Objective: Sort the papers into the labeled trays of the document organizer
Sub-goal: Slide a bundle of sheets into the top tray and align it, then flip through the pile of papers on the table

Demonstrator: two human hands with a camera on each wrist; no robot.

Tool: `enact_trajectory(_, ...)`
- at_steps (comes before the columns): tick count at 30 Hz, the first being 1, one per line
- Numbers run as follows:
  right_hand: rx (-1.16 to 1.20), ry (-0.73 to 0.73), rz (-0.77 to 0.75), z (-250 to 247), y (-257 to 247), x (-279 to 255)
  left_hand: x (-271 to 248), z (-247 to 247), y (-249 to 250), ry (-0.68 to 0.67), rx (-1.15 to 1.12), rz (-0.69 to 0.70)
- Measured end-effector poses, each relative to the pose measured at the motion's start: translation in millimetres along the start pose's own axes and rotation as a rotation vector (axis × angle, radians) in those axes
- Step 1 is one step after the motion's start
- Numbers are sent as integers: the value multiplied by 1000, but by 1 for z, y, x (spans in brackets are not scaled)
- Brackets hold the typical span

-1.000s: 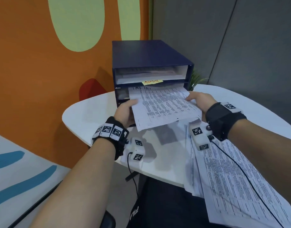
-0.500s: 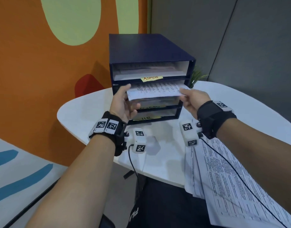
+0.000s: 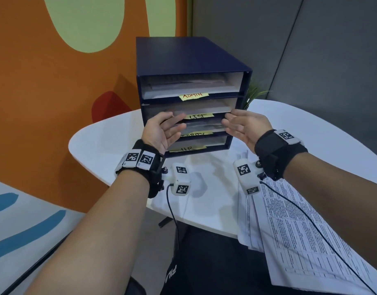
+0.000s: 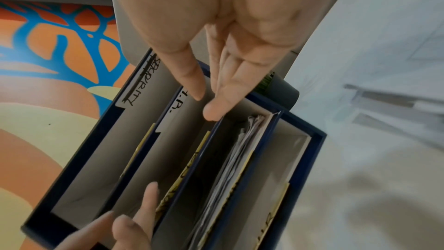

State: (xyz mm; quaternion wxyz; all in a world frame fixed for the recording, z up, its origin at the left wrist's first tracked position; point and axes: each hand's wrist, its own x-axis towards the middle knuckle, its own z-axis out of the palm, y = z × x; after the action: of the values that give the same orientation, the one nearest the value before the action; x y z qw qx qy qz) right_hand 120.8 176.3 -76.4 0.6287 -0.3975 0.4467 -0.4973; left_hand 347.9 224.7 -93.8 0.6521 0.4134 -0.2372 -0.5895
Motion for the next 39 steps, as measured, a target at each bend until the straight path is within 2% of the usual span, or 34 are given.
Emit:
enact_trajectory(8,-197,24,13,-38,-5,-21,1,23,-16,222,417,80)
enact_trajectory(11,-317,14,47,-45,-5,-26,-6,30,-22,236,555,156)
enact_trajectory(15,-552,-3,67,-62,-4,-38,-12,46,-42,127,777,206)
enact_trajectory(19,-671,50,129,-99,-6,-52,-22,81,-69,-115,922,122)
enact_trajectory(24,-769,143,163,-157,-7,-71,-35,125,-111,-307,1067,-1)
enact_trajectory(29,-1143,181,274,-213,-1,-89,-48,138,-149,-503,1589,-95)
enact_trajectory(34,-1471,147,328,-236,8,-110,-54,140,-157,-560,1624,-155)
enact_trajectory(39,-1430,124,316,-244,28,-129,-55,137,-160,-431,1495,-193)
